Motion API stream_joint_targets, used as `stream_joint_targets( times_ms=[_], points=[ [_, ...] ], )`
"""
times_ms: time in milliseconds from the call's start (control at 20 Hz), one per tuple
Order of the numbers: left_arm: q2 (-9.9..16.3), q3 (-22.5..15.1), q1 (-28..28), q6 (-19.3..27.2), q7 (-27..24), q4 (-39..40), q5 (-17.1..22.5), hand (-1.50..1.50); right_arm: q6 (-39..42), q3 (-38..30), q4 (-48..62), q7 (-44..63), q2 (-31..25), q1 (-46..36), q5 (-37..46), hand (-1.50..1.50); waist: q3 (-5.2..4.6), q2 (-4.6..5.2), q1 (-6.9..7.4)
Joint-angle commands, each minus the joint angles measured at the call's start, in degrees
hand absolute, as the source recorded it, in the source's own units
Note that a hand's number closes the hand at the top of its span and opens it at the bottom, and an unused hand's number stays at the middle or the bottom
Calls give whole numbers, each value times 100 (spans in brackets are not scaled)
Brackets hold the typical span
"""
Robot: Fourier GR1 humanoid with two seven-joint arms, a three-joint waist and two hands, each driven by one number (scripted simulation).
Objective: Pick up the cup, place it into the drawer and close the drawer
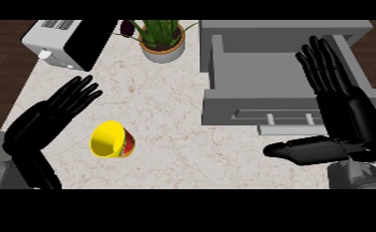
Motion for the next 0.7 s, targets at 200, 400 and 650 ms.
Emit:
stream_joint_targets(
  times_ms=[200, 400, 650],
  points=[
    [-215, 239, -338, -265, -1309, 1668, -1733, -150, 190, -259, 411, -144, -131, -391, -108, -150, -2, 2, -3],
    [-274, 199, -778, -52, -1973, 2604, -2430, -150, 130, -231, 16, -105, -67, -117, -27, -150, -1, -6, -17],
    [-13, 94, -1091, -186, -3455, 4145, -3191, -150, 96, -265, 410, -160, -19, -444, -26, -150, -7, 18, -48]
  ],
)
